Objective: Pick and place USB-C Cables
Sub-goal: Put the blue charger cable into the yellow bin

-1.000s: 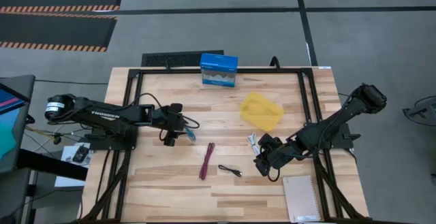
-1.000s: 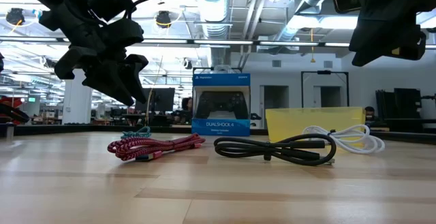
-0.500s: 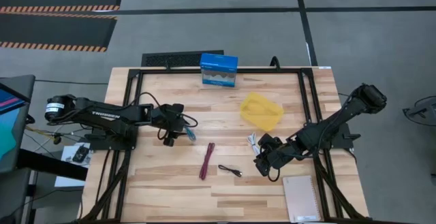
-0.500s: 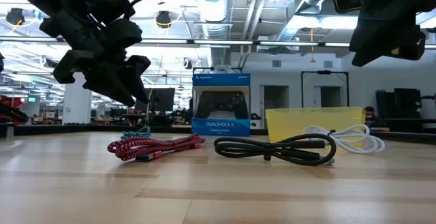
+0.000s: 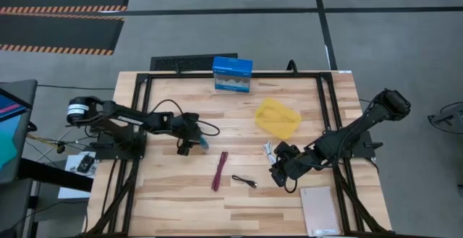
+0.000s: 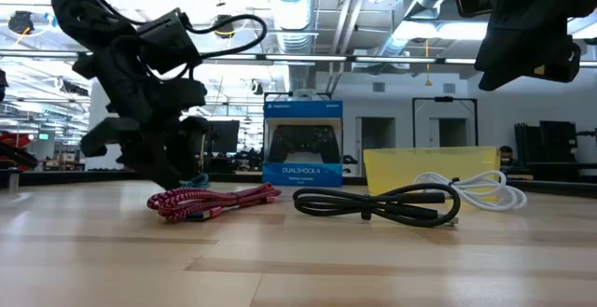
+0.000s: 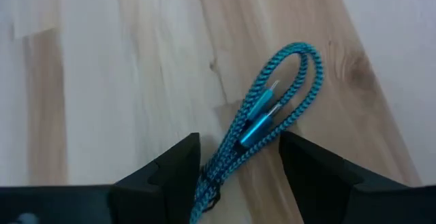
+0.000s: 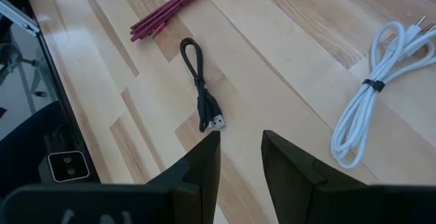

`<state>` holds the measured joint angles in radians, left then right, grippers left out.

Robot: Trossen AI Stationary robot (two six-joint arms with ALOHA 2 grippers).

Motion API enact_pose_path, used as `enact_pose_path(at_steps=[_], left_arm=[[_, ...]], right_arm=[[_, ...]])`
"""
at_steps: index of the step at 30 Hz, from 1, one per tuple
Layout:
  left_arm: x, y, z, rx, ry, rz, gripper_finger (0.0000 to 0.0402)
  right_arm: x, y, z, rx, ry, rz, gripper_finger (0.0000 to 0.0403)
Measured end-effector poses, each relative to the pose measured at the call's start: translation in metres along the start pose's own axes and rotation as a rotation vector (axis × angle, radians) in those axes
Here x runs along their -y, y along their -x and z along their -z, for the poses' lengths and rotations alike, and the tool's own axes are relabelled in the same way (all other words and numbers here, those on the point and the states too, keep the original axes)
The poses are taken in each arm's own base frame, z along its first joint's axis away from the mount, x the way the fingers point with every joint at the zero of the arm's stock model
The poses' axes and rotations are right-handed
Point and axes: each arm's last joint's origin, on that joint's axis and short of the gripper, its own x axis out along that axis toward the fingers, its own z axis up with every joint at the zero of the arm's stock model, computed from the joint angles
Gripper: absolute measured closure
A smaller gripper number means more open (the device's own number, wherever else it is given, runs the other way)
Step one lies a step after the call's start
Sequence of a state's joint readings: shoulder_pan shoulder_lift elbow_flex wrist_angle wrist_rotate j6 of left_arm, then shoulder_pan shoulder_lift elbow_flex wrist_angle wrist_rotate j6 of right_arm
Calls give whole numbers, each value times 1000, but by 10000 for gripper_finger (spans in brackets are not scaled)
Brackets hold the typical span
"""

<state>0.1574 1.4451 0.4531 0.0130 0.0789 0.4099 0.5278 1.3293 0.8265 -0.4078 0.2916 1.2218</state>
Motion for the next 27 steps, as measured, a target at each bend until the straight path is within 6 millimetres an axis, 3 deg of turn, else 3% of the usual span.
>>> enact_pose_path(at_steps=[6,15,27], left_arm=[[1,-6,2,-13,17,37,244],[3,-6,3,-18,64,62,386],[-3,-8,-6,95,279,-31,397]], right_arm=[[0,0,0,0,0,0,269],[0,0,0,2,-2,-4,269],[0,0,-1,28,-3,3,269]])
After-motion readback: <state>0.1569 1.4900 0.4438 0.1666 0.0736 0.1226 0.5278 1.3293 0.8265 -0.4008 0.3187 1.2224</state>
